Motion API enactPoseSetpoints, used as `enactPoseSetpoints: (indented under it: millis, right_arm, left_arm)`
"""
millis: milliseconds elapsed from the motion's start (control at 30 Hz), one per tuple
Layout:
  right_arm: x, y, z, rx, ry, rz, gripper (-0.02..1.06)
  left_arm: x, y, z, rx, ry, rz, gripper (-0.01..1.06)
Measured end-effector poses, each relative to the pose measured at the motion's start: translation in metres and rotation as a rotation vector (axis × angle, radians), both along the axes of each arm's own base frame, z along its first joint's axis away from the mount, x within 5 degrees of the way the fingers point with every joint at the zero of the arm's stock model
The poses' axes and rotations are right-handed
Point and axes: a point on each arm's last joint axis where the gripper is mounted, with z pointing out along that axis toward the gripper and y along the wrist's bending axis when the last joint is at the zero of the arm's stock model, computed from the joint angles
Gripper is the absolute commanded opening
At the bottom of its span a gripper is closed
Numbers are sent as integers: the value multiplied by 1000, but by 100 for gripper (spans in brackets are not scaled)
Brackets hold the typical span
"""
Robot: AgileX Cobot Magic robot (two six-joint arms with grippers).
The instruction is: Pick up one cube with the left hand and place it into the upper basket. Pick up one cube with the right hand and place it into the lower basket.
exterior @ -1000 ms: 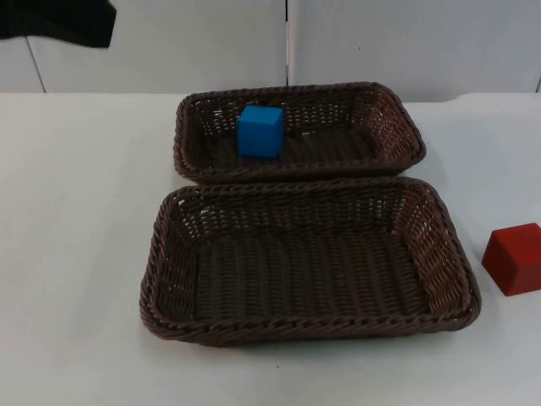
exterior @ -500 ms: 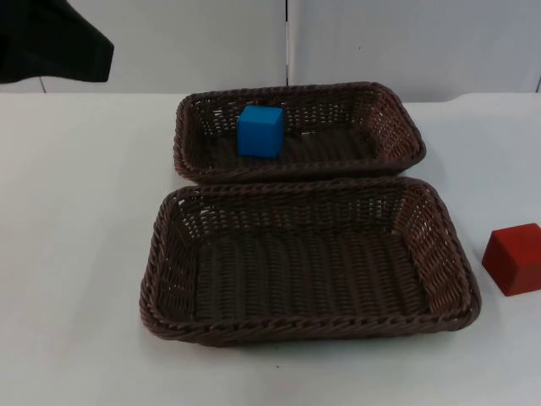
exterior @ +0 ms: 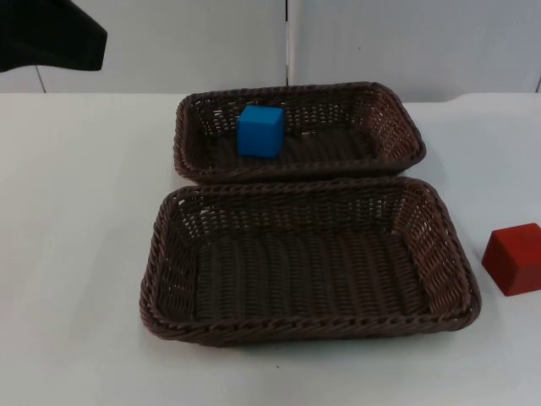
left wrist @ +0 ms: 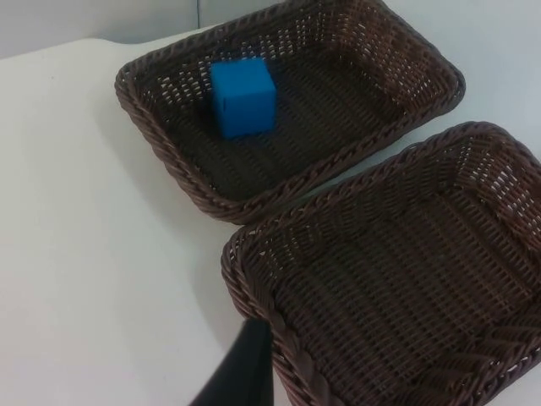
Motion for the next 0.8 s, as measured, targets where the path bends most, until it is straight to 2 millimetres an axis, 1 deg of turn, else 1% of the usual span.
enactPoseSetpoints:
  millis: [333, 467, 500, 633, 667, 733, 800]
  right_arm:
    - [2, 4, 0, 37, 12, 26, 105]
    - [19, 5, 0, 39, 122, 27, 105]
    - [19, 5, 0, 39, 122, 27, 105]
    - [38, 7, -3, 41, 243, 28, 105]
    - [38, 7, -3, 41, 243, 28, 105]
    - [50, 7, -5, 39, 311, 26, 105]
    - [59, 8, -3, 38, 343, 25, 105]
  left_arm:
    - [0, 0, 0, 0, 0, 0, 93]
    - [0, 0, 0, 0, 0, 0, 93]
    - [0, 0, 0, 0, 0, 0, 93]
    - [0, 0, 0, 0, 0, 0, 93]
    - [0, 0, 0, 0, 0, 0, 93]
    - [0, 0, 0, -2, 1, 0, 93]
    - [0, 0, 0, -2, 1, 0, 93]
